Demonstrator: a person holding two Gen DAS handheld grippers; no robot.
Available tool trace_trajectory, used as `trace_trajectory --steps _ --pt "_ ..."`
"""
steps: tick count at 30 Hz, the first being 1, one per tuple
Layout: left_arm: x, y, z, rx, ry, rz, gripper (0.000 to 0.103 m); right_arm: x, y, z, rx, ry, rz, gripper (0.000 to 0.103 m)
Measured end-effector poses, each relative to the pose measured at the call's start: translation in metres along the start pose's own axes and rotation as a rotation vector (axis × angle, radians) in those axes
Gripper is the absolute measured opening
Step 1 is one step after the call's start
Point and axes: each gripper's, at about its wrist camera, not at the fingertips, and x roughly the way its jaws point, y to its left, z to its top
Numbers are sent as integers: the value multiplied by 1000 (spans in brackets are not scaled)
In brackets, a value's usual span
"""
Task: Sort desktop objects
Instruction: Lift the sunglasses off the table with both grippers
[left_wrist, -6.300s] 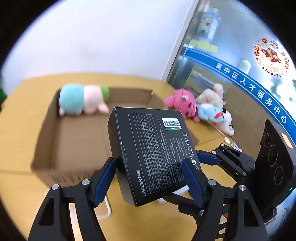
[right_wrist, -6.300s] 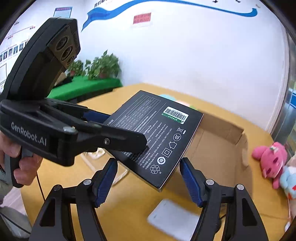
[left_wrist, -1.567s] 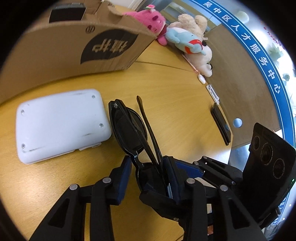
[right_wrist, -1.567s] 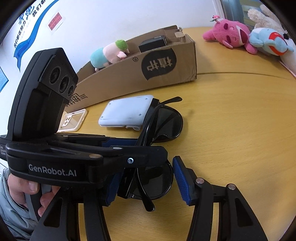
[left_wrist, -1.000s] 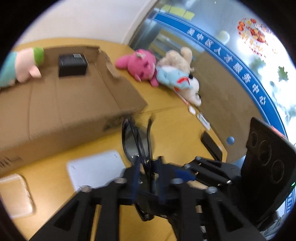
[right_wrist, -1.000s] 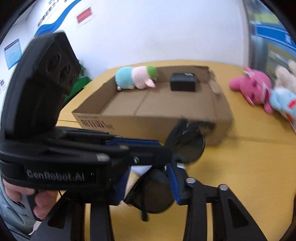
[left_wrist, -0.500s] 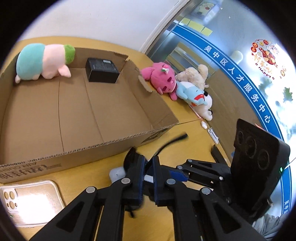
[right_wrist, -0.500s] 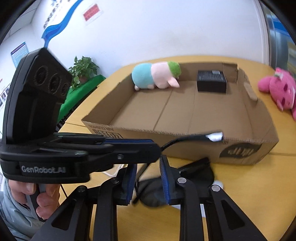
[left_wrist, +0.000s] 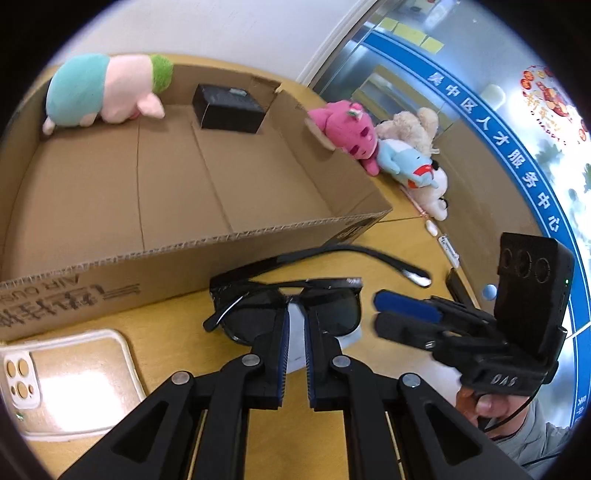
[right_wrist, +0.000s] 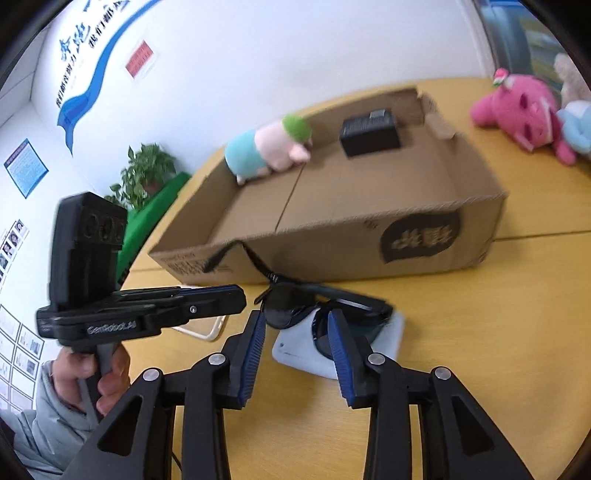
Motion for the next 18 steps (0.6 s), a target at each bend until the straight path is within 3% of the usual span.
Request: trace_trajectory --steps 5,9,13,18 --pt "-29 -10 14 67 -108 -62 7 -26 11 7 -102 -87 -47 35" --pt "-48 -19 30 112 -195 -124 8 -7 -7 7 -51 -42 -48 35" --pt "-12 -19 40 107 -109 -96 8 20 -26 2 0 4 -66 34" --pt "34 -23 28 99 -7 -95 9 33 -39 -1 15 25 -96 31"
